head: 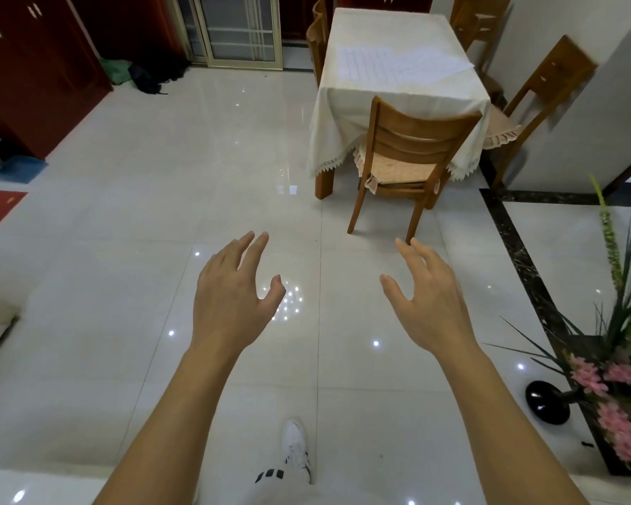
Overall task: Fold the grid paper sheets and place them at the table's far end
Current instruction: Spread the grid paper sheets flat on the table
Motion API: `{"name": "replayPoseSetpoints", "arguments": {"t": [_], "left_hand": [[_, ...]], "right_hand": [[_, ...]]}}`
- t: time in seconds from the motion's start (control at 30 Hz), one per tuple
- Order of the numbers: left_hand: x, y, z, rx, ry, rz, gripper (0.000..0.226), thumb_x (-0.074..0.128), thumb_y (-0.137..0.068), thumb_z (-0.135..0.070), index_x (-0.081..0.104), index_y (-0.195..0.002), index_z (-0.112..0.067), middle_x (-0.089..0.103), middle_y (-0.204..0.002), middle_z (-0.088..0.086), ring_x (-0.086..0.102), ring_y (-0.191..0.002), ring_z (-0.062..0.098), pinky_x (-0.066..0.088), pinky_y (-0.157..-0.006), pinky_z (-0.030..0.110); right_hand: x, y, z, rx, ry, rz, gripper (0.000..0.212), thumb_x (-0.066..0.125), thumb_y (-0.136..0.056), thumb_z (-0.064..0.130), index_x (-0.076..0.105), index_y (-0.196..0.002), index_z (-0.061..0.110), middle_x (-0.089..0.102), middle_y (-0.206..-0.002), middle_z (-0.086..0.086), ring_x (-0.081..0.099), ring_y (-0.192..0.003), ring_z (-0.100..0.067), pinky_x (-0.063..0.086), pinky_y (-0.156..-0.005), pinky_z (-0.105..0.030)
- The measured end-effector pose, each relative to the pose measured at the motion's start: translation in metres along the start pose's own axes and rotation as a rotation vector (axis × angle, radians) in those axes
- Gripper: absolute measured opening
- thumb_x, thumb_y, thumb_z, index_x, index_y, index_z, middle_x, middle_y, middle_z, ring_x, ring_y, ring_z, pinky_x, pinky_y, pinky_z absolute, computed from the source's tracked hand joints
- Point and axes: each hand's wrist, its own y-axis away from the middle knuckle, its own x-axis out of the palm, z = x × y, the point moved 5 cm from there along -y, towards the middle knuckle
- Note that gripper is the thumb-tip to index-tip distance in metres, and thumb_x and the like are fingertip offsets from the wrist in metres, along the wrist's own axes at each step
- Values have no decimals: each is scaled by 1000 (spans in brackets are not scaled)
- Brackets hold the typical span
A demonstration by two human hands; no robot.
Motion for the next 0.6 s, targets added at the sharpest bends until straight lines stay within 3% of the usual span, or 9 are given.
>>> {"name": "replayPoseSetpoints", "arguments": {"t": [0.23, 0.6], "left_hand": [[11, -96, 46, 44, 2, 31, 66, 39, -86, -50, 45, -145, -21, 50, -146, 3, 48, -131, 25, 42, -105, 45], [44, -196, 84, -9, 34, 46, 66, 38, -86, -51, 43, -146, -23, 48, -148, 2, 46, -134, 24, 41, -107, 47]], "right_hand": [[25, -89, 40, 32, 3, -24, 63, 50, -97, 49, 28, -153, 31, 28, -161, 1, 23, -148, -22, 29, -117, -54], [54, -192, 42, 34, 6, 0, 62, 49, -97, 49, 28, -153, 32, 29, -160, 2, 25, -148, -22, 30, -116, -54]]}}
